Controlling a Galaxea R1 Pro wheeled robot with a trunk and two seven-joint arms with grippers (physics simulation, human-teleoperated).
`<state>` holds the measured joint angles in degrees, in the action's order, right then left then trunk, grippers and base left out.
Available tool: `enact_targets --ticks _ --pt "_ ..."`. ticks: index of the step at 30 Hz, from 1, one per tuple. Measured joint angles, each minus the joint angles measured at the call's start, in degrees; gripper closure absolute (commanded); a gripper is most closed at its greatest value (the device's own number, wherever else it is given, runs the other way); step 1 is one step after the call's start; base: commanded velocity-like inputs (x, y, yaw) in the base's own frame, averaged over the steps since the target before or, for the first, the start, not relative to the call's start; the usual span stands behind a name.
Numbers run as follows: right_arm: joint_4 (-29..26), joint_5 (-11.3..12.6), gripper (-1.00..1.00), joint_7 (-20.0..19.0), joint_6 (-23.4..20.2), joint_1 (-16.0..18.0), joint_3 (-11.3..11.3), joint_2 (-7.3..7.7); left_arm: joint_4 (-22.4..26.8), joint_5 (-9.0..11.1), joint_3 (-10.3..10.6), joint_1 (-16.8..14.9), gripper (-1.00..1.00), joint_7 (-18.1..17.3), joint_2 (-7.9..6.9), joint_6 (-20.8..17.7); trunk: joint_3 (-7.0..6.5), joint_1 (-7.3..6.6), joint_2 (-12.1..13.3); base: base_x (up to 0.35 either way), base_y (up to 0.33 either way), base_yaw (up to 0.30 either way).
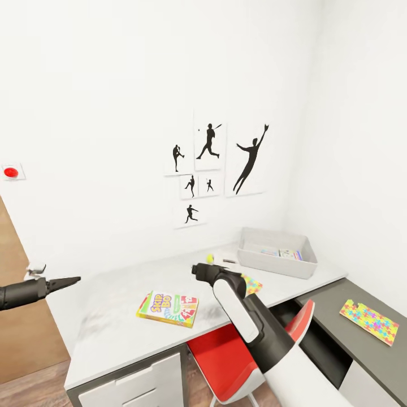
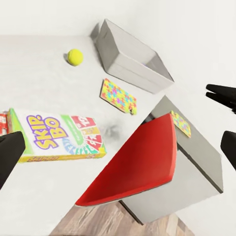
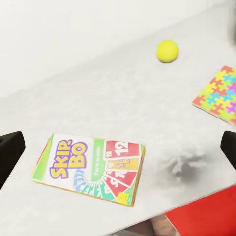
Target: Put all the toys in the child's room - the three board games (two on the bed and one on the table), the two jigsaw puzzles on the table, and the tennis ball on the table - inside the toy box on the table in the child's room.
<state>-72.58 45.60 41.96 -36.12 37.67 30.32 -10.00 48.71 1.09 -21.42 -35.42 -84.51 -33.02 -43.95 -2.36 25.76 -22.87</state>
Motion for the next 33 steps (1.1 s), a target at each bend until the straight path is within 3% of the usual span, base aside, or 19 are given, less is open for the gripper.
enact_targets --ticks 5,15,33 --pt "0.18 0.4 -1.0 3.15 0.49 0.02 0.52 0.0 0.0 0.21 -0.09 0.02 -1.0 1.56 0.08 -0.27 0.0 0.0 0.0 0.0 0.0 0.0" --pt "4.65 0.79 -1.0 3.53 3.39 0.01 0.64 0.0 0.02 0.42 -0.13 0.01 -1.0 1.62 0.57 -0.02 0.0 0.0 0.01 0.0 0.053 0.0" --pt "5.3 0.39 -1.0 3.56 4.35 0.0 0.72 0.0 0.01 0.51 -0.27 -0.06 -1.0 1.47 0.35 0.21 0.16 0.0 0.0 -0.015 0.103 0.056"
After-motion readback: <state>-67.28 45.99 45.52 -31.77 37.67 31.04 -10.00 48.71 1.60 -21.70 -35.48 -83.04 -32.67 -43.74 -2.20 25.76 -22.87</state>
